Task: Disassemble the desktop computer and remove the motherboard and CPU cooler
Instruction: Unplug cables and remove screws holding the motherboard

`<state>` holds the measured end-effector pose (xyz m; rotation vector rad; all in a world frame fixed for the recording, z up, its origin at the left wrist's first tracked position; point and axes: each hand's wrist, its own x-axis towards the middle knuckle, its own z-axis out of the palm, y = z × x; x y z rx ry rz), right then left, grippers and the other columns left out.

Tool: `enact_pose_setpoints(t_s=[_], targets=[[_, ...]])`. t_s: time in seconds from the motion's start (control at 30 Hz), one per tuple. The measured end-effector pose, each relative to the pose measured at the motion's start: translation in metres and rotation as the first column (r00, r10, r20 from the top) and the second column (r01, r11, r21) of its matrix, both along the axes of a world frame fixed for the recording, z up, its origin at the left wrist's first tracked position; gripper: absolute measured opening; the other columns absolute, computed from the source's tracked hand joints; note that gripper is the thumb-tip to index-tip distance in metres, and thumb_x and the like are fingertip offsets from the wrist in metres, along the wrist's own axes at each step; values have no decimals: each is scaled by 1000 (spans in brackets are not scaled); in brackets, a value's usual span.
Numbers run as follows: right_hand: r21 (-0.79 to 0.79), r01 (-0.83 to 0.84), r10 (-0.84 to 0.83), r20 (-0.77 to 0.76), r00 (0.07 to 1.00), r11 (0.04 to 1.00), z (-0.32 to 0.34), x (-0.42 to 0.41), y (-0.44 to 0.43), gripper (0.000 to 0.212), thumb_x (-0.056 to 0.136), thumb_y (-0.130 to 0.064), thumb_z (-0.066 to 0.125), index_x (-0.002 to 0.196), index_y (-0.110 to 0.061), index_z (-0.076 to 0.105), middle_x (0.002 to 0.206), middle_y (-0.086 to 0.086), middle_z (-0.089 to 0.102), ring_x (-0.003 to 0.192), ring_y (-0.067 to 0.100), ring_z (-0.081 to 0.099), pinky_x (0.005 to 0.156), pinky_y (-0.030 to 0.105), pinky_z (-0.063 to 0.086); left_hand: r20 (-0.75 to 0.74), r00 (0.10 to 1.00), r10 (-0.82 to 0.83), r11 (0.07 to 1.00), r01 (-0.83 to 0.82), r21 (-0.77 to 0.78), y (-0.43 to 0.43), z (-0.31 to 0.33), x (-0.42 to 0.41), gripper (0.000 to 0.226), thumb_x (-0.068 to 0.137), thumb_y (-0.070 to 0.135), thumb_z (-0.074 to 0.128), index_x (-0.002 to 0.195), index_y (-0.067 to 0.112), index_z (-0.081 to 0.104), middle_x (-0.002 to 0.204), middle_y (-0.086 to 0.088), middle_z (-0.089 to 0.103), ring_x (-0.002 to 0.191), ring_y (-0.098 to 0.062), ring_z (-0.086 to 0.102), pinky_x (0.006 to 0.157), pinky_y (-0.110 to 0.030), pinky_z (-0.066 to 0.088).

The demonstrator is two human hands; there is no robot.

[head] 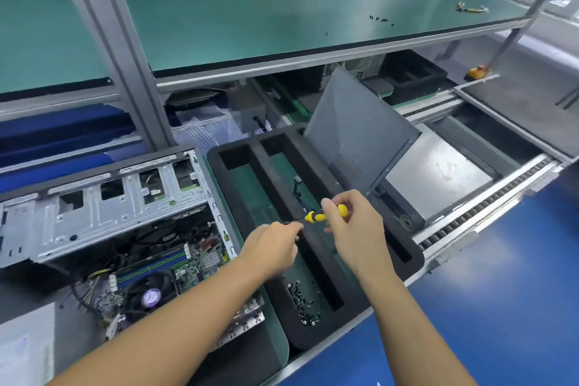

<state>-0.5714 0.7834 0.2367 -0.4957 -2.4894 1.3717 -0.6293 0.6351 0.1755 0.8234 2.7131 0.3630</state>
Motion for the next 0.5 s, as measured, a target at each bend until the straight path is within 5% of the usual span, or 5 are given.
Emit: enact_pose_setpoints(t_s=[0.13, 0.23, 0.4, 0.5], targets=[[48, -52, 60, -174, 983, 997, 15, -18, -35, 22, 96, -54, 47, 83, -37, 51, 82, -5, 62, 68, 15, 64, 59, 20, 47, -236, 971, 33, 963, 32, 267, -40, 19, 1, 30, 95, 23, 47, 118, 30, 63, 106, 13, 69, 100, -12, 59, 93, -31, 43], [15, -85, 86, -253, 964, 996, 21, -31, -61, 24, 99, -52, 43, 85, -34, 50, 80, 0, 61, 64, 17, 63, 55, 15, 45, -268, 957, 114, 930, -7, 368, -80, 14, 7, 20, 96, 21, 50, 107, 29, 65, 103, 17, 64, 100, -6, 52, 89, -25, 35], [-76, -207, 185, -234, 954, 975, 18, -46, -102, 24, 100, -47, 47, 87, -28, 53, 78, 4, 66, 54, 12, 66, 55, 13, 47, -95, 962, 256, 939, -224, 261, -152, 4, 11, 20, 100, 28, 44, 110, 40, 57, 84, 22, 61, 75, 3, 52, 92, -31, 40], [-103, -254, 227, -224, 948, 962, 11, -51, -125, 23, 98, -43, 54, 84, -25, 52, 79, 5, 64, 54, 13, 67, 53, 13, 45, -6, 934, 358, 922, -353, 159, -188, -7, 12, 19, 99, 34, 45, 116, 29, 50, 83, 16, 61, 71, -2, 55, 77, -33, 42]])
